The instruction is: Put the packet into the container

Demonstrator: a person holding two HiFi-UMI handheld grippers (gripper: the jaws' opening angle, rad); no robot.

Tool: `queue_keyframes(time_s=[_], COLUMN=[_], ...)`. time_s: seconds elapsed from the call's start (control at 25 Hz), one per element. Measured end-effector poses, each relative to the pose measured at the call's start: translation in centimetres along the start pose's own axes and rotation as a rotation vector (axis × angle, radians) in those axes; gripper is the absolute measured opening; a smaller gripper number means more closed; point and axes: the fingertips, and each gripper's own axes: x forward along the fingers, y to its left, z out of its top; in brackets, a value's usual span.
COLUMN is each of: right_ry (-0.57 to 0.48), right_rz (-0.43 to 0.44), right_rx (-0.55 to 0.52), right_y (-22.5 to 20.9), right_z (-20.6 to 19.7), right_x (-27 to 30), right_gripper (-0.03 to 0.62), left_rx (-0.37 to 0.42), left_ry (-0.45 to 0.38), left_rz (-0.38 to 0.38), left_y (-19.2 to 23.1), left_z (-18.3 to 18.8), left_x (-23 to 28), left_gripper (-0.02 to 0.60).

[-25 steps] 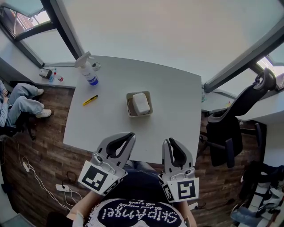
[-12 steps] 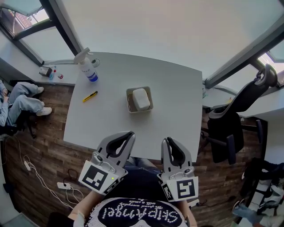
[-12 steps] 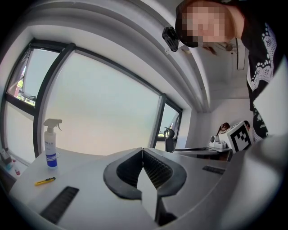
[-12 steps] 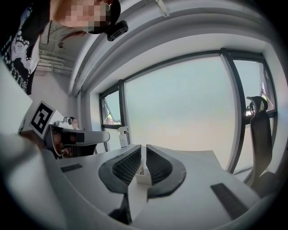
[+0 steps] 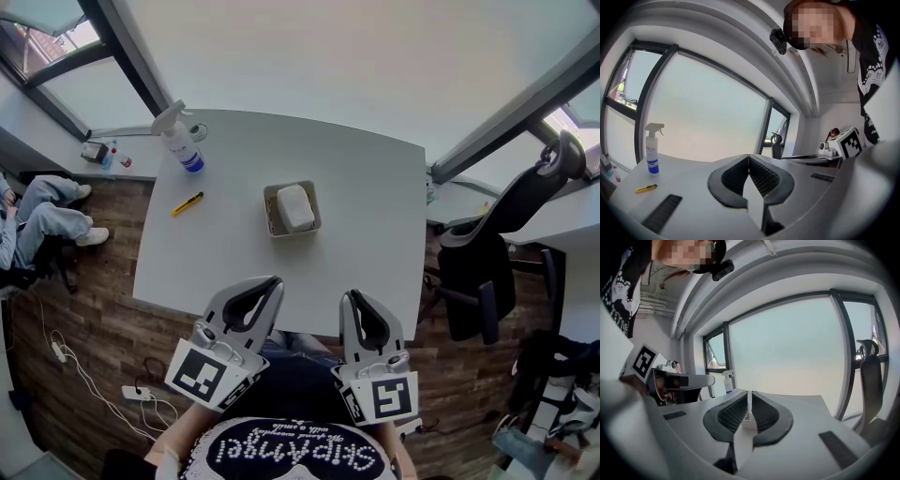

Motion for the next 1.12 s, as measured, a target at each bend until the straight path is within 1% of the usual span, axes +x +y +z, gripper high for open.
queue_keyframes(time_s=[0.56, 1.12], right_ry=[0.044, 0.025], right_rz=[0.027, 0.022], right_rx=[0.011, 0.009], right_y=[0.4, 0.5], right_z=[-1.2, -0.4], right_x=[-0.1, 0.1], right_gripper=[0.025, 0.021], left_rx=[-0.002, -0.001], left_ry=[0.015, 0.007], left_rz=[-0.014, -0.024], left_y=[-0.4, -0.2], left_z=[-0.4, -0.1], left_x=[0.3, 0.2], left_gripper=[0.008, 0.008])
